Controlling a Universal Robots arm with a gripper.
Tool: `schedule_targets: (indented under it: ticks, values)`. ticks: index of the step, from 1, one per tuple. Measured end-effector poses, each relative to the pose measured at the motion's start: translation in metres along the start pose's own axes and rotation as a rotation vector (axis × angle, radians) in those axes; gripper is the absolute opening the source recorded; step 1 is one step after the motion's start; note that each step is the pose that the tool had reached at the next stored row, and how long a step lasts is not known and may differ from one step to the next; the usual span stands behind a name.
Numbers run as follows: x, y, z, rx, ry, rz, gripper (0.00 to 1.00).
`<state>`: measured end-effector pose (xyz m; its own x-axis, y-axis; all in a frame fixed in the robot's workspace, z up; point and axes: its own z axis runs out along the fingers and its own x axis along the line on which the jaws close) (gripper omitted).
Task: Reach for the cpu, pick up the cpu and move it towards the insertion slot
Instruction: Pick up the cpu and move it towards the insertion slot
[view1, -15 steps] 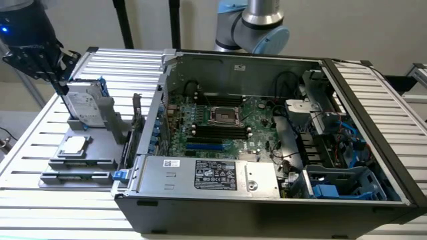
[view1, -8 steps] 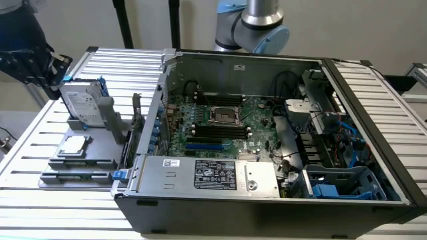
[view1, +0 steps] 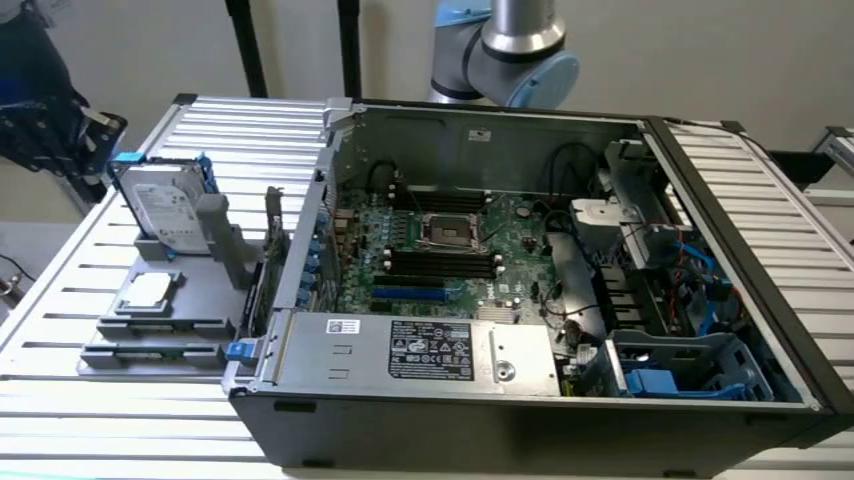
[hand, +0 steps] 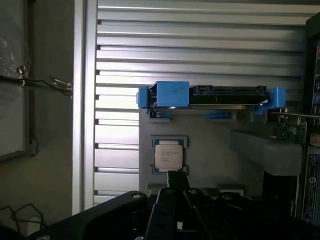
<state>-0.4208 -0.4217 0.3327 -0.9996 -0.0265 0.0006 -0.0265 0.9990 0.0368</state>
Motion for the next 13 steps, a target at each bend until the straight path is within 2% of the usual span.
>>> schedule_targets:
  ticks: [2, 7, 8, 9, 12, 13]
  values:
    - [0.0033, 0.0001, 0.0001, 0.0006, 0.0001, -0.003, 0.11]
    - [0.0033, 0.0001, 0.0001, 0.0006, 0.0001, -0.003, 0.12]
    - [0.0033, 0.0001, 0.0001, 0.0006, 0.0001, -0.003, 0.18]
    - [0.0033, 0.0001, 0.0002, 0.0006, 0.0001, -0.003, 0.18]
    - [0.0033, 0.0001, 0.0001, 0.0006, 0.0001, -0.003, 0.36]
    - [0.0033, 0.0001, 0.0001, 0.0006, 0.0001, -0.003, 0.36]
